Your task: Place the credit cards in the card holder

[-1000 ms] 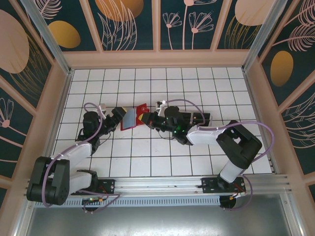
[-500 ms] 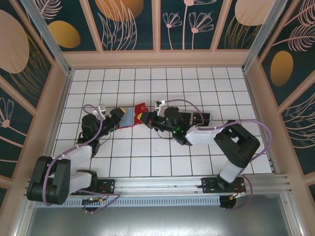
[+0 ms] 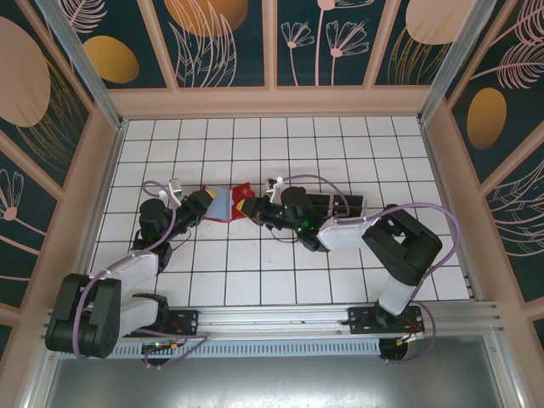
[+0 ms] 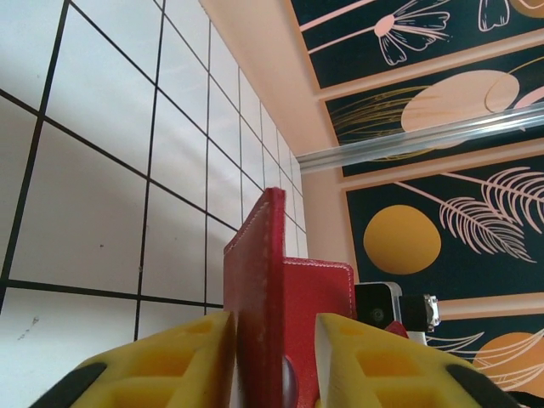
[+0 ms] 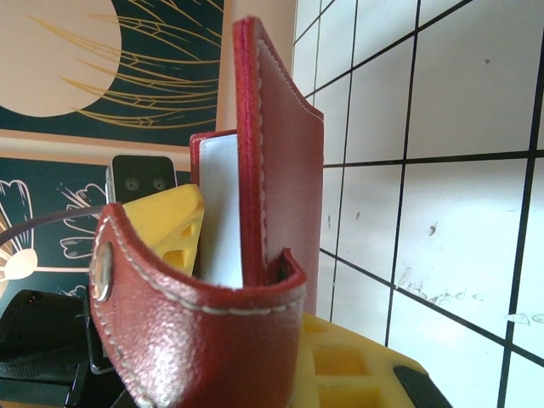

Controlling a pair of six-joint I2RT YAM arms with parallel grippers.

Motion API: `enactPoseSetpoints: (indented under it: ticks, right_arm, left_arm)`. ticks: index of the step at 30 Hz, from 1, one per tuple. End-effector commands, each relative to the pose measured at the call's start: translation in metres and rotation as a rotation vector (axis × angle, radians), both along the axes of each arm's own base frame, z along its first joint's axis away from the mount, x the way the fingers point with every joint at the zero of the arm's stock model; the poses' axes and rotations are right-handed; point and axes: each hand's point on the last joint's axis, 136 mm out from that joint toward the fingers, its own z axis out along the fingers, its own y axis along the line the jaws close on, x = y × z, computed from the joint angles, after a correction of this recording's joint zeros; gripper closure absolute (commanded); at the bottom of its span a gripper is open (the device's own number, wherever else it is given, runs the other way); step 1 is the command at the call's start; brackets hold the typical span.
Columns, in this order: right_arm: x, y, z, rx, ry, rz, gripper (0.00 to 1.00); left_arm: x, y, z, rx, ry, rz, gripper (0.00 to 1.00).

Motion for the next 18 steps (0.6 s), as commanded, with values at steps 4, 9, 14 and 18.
enactPoseSetpoints:
  ticks: [4,9,14,18]
  right_arm:
    - [-0.001,0.013,0.027,0.065,-0.054,0.035,0.98]
    - [-0.004,0.008,0.028,0.031,-0.081,0.038,0.64]
    - [-0.007,-0.022,0.018,-0.097,-0.106,-0.04,0.59]
    - [-0.013,-0.049,0.011,-0.196,-0.124,-0.093,0.57]
  left_arm:
    - [0.003,0.005,0.001,0.059,-0.023,0.02,0.89]
    - [0.009,0.015,0.005,0.163,-0.027,0.062,1.0]
    - [0.013,0.035,0.009,0.358,0.001,0.133,1.0]
    - [0.013,0.042,0.003,0.453,0.035,0.144,1.0]
